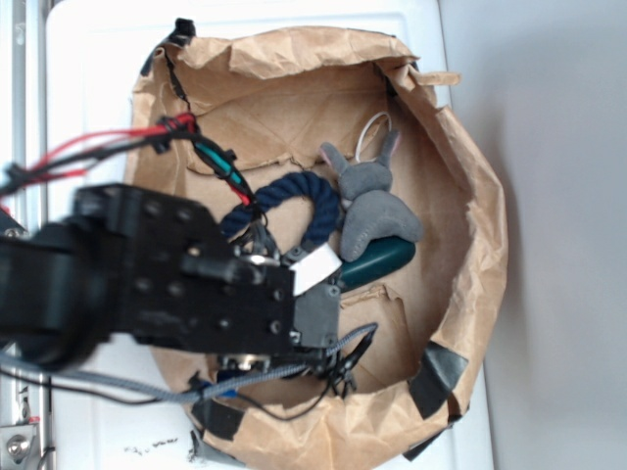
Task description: Grab the blue rope.
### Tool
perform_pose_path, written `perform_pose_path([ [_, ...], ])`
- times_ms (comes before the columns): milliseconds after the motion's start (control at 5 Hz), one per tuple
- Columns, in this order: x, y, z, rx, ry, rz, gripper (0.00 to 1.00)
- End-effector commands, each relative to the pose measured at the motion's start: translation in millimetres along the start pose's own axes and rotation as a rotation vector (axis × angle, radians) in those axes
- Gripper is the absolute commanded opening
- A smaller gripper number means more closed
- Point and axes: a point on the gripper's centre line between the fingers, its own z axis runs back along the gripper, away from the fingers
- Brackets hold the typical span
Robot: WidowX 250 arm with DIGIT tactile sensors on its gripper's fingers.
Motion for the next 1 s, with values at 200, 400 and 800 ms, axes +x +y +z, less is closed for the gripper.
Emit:
perform_pose_path([
  [200, 38, 15, 95, -0.150, 0.022, -0.039, 0.00],
  [400, 46, 21, 140, -0.092, 0.013, -0.031, 0.00],
  [800, 44, 29, 164, -0.036, -0.083, -0.064, 0.00],
])
